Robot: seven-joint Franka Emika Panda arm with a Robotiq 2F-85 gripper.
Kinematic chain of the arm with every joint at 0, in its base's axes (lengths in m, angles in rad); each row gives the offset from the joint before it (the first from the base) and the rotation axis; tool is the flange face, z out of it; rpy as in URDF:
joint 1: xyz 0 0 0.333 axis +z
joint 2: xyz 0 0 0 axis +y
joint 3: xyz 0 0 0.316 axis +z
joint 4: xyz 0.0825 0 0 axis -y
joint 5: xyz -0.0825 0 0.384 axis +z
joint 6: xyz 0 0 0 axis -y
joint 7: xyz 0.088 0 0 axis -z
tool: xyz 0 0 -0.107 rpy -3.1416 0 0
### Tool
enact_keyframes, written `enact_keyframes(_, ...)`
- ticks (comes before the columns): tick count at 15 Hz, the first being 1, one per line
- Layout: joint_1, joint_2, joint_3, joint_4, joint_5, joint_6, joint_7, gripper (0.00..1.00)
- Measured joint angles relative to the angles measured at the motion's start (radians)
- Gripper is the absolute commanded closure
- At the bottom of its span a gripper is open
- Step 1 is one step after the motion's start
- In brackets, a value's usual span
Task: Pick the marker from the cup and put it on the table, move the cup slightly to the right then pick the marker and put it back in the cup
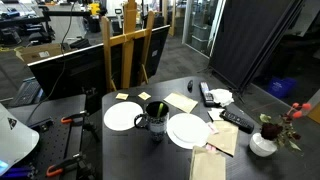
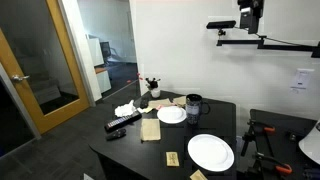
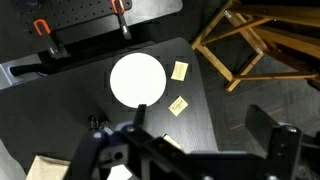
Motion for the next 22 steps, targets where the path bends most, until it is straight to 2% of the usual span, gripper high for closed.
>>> enact_keyframes(11,-0.004,0.002,0.0,-0.006,0.0,0.006,-0.003,0.0)
enact_keyframes(18,-0.032,0.031,-0.008,-0.102,-0.058,0.201,-0.09,0.0)
enact_keyframes(22,-0.046,0.075,-0.063,-0.143,-0.131,0.272,-0.23,0.0)
